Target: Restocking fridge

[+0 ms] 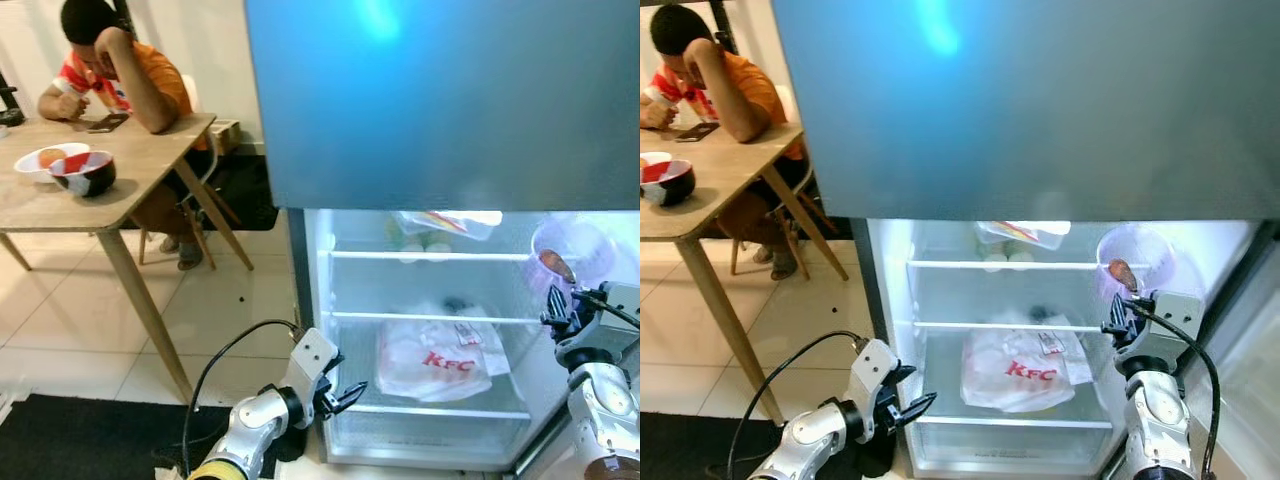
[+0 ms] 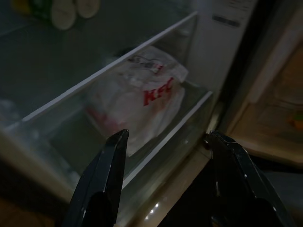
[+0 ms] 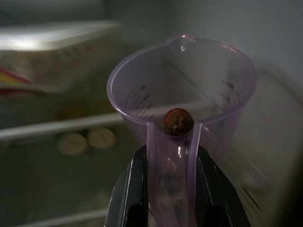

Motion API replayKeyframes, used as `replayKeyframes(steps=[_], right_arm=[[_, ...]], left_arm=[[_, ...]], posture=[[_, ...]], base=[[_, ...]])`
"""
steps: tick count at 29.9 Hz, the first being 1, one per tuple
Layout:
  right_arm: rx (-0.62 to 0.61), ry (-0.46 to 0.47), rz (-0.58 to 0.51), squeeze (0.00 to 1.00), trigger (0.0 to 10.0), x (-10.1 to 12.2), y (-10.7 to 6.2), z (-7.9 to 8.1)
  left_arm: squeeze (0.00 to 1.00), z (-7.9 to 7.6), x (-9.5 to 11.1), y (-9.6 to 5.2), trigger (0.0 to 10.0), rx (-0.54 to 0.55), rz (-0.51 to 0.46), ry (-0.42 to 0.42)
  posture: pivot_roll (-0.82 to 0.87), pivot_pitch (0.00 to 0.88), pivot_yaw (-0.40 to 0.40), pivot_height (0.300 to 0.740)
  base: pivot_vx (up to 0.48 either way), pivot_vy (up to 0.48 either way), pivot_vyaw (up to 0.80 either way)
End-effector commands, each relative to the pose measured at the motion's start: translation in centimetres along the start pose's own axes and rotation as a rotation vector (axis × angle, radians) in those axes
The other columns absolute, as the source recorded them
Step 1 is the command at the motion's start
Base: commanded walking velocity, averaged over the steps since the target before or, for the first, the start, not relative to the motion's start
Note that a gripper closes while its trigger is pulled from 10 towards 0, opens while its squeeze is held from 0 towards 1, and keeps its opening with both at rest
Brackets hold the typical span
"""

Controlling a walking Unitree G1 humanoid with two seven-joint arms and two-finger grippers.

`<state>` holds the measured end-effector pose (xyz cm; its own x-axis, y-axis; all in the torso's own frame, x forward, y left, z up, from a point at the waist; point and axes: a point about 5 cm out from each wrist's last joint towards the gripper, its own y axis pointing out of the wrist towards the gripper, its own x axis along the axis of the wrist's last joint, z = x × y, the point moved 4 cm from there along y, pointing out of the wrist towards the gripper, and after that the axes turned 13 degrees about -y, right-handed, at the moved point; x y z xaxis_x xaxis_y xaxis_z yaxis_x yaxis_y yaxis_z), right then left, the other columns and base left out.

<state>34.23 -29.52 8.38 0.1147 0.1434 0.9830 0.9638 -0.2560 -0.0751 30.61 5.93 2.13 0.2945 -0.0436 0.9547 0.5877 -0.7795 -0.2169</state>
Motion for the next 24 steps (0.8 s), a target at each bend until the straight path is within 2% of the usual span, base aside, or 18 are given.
replayKeyframes(steps=[1,5,10,24], right_arm=[[-0.004,0.001,-0.02,0.0,10.0,0.8,0.3,-0.2],[-0.005,-0.001,-0.031,0.0,10.0,1.4,0.5,-0.4],[-0.006,0.003,-0.06,0.0,10.0,2.2,0.7,-0.5],[-0.044,-0.011,-0.126,0.0,10.0,4.8,1.2,-1.6]], left_arm=[[0.0,-0.2,0.1,0.1,10.0,-0.009,0.001,0.006],[0.0,-0.3,0.4,0.2,10.0,-0.018,-0.008,0.01],[0.0,-0.4,0.5,0.2,10.0,-0.024,-0.012,0.014],[0.0,-0.7,0.6,0.3,10.0,-0.045,-0.014,0.014]], posture=[[-0.11,0.008,0.015,0.632],[-0.11,0.005,0.014,0.632],[-0.11,0.002,0.013,0.609],[-0.12,0.0,0.01,0.609]], base=[[0.0,0.0,0.0],[0.0,0.0,0.0],[0.0,0.0,0.0],[0.0,0.0,0.0]])
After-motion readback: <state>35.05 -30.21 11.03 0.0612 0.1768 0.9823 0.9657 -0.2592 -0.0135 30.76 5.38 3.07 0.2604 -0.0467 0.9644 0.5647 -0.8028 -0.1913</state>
